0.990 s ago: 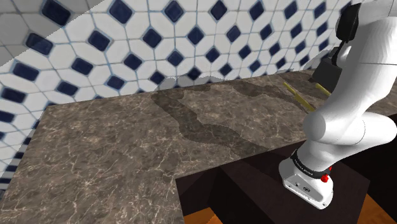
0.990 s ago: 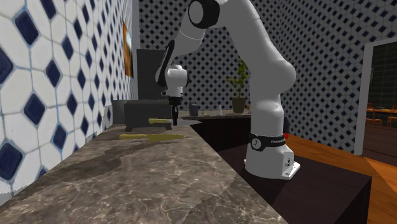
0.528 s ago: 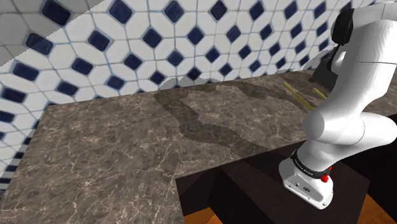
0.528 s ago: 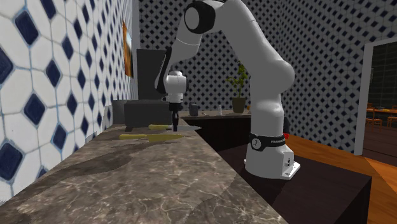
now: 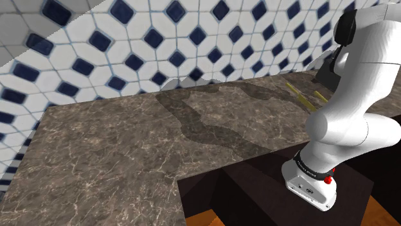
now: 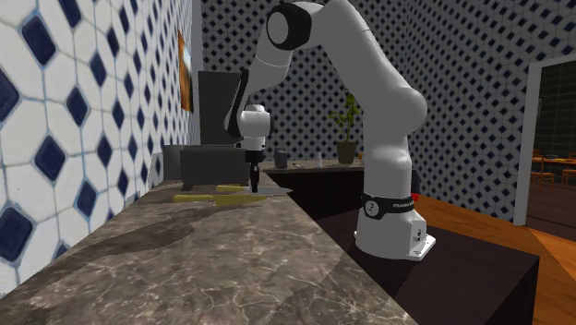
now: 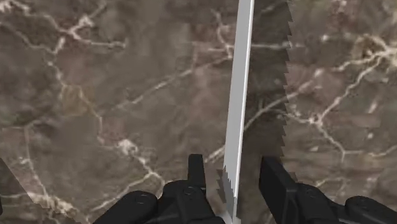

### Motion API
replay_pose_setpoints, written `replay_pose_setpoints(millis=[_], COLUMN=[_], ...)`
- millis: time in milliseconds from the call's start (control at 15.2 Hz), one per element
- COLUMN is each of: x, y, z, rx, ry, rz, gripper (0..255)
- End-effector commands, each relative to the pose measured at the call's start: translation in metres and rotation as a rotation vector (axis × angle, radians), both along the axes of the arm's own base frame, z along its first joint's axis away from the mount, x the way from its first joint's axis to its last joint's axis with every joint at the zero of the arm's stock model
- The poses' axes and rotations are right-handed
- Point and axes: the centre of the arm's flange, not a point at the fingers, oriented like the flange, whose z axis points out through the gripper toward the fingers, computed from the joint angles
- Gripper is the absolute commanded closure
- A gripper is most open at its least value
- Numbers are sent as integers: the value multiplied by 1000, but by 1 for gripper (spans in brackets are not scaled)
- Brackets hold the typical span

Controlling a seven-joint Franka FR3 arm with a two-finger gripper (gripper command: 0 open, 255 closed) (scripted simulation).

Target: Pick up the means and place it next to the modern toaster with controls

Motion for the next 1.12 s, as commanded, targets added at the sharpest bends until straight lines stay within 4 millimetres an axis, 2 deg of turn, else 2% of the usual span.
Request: replay_pose_setpoints(millis=[0,264,528,1056], x=[0,0,-1,-1], y=[0,0,0,0], z=[0,0,50,50], rx=[0,0,0,0], ry=[0,0,0,0], rz=[0,0,0,0], gripper=[0,0,0,0])
